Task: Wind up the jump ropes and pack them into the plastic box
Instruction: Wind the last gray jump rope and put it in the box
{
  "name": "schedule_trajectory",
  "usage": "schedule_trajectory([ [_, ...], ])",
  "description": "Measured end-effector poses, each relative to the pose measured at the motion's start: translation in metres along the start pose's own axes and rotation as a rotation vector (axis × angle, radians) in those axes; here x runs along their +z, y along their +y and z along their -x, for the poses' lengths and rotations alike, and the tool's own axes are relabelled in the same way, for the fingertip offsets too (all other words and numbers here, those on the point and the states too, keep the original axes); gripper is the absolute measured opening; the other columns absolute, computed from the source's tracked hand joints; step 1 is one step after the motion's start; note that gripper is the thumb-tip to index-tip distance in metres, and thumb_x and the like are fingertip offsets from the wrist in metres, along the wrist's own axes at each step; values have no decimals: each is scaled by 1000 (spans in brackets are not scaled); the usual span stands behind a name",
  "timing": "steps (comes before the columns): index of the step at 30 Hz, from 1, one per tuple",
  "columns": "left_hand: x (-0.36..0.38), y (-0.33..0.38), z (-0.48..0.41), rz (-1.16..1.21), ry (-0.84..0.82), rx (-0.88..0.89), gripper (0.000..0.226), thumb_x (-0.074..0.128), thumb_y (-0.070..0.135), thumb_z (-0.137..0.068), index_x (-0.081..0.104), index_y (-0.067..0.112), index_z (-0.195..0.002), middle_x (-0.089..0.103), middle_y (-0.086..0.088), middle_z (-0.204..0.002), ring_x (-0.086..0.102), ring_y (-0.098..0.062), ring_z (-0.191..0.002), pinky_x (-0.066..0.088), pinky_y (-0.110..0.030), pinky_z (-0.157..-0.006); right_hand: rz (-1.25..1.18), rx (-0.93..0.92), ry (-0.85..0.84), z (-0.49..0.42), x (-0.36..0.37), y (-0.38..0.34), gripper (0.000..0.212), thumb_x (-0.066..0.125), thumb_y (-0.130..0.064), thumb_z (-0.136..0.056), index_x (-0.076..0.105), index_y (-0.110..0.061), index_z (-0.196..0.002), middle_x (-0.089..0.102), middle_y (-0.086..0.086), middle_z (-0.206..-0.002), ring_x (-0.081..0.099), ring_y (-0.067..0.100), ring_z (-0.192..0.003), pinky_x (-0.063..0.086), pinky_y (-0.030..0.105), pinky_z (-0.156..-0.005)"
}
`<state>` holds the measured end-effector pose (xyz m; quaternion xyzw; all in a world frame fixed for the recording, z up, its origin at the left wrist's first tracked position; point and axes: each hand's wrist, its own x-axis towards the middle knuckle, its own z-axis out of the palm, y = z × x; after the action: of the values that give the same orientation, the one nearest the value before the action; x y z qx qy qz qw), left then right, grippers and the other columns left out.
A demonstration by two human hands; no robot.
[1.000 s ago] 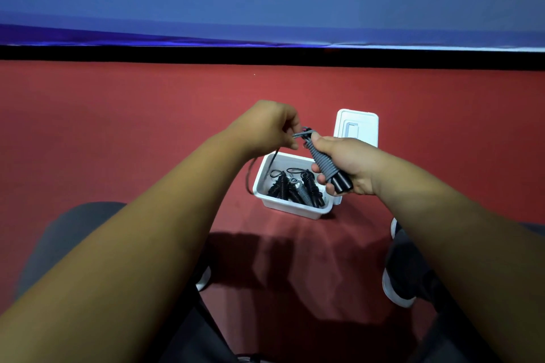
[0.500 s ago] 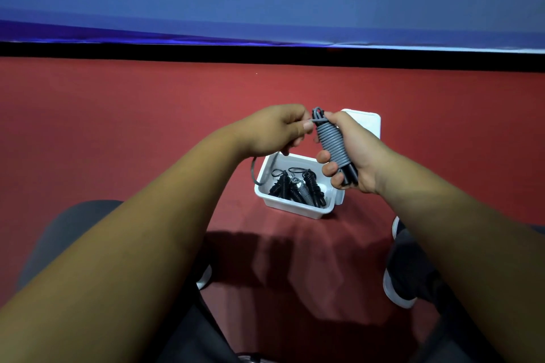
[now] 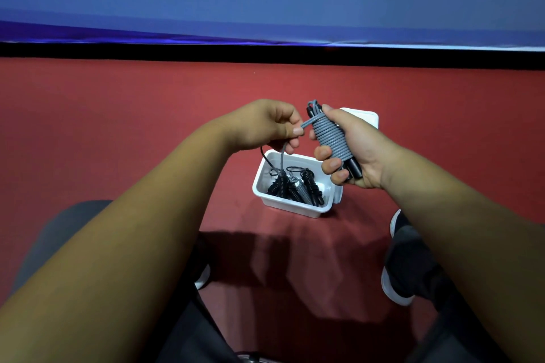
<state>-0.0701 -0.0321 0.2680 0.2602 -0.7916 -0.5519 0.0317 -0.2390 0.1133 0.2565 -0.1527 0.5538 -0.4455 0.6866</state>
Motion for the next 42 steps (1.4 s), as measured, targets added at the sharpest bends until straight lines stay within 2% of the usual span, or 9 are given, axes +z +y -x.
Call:
schedule_trajectory([
  [7,-4,-5,2,-164,51,-15,23,73,7,-95,79,16,-115,79,-16,-97,71,-10,-79,61,-28,-89,46,41,-132,3,1,5,57,54,-81,-90,64,-25,-94,40,-4,-68,31,10,-44,18,18,-46],
  [10,-5,-10,2,-252,16,-19,17,77,15,-93,83,27,-104,80,-10,-95,71,-10,-83,59,-38,-97,74,83,-209,4,1,8,54,56,-79,-91,64,-25,-95,36,-4,-68,29,9,-43,20,17,-43],
  [13,-4,-11,3,-306,-20,-15,19,78,16,-93,81,35,-92,80,-3,-92,71,-6,-83,60,-33,-92,139,138,-275,8,2,9,52,51,-73,-96,66,-23,-96,32,-2,-66,28,9,-40,23,15,-41],
  [19,3,-4,6,-290,-106,26,20,66,3,-93,79,17,-97,78,-5,-92,66,-10,-83,58,-38,-88,342,305,-437,13,4,14,65,48,-74,-93,73,-20,-118,38,3,-58,34,9,-36,30,14,-41],
  [22,5,2,4,-323,-127,36,26,67,-1,-88,80,20,-99,79,-5,-97,72,-19,-88,57,-39,-90,466,363,-468,12,4,15,65,46,-75,-93,68,-35,-139,46,5,-63,40,9,-38,30,15,-41],
  [27,12,8,3,-485,-78,46,20,76,9,-87,82,26,-96,79,10,-89,73,-9,-87,58,-33,-88,597,356,-289,0,2,26,74,64,-74,-84,60,-33,-146,58,3,-77,44,10,-47,30,17,-46],
  [32,18,11,1,-565,72,97,15,74,13,-85,82,25,-89,76,13,-80,68,1,-75,53,-23,-71,579,323,-105,-9,0,28,40,60,-70,-96,68,-35,-113,50,-3,-70,42,11,-52,28,18,-51],
  [37,18,14,-4,-643,134,162,16,75,11,-86,83,22,-95,79,8,-90,70,-2,-80,56,-27,-80,490,219,117,-18,-2,25,33,61,-66,-98,61,-33,-100,49,-4,-67,44,11,-51,33,18,-52],
  [42,15,12,-8,-694,167,143,30,79,7,-85,81,22,-111,77,5,-97,60,-1,-77,37,-3,-69,283,161,164,-20,-2,22,27,69,-51,-98,57,-27,-100,51,-3,-68,43,10,-50,29,17,-48],
])
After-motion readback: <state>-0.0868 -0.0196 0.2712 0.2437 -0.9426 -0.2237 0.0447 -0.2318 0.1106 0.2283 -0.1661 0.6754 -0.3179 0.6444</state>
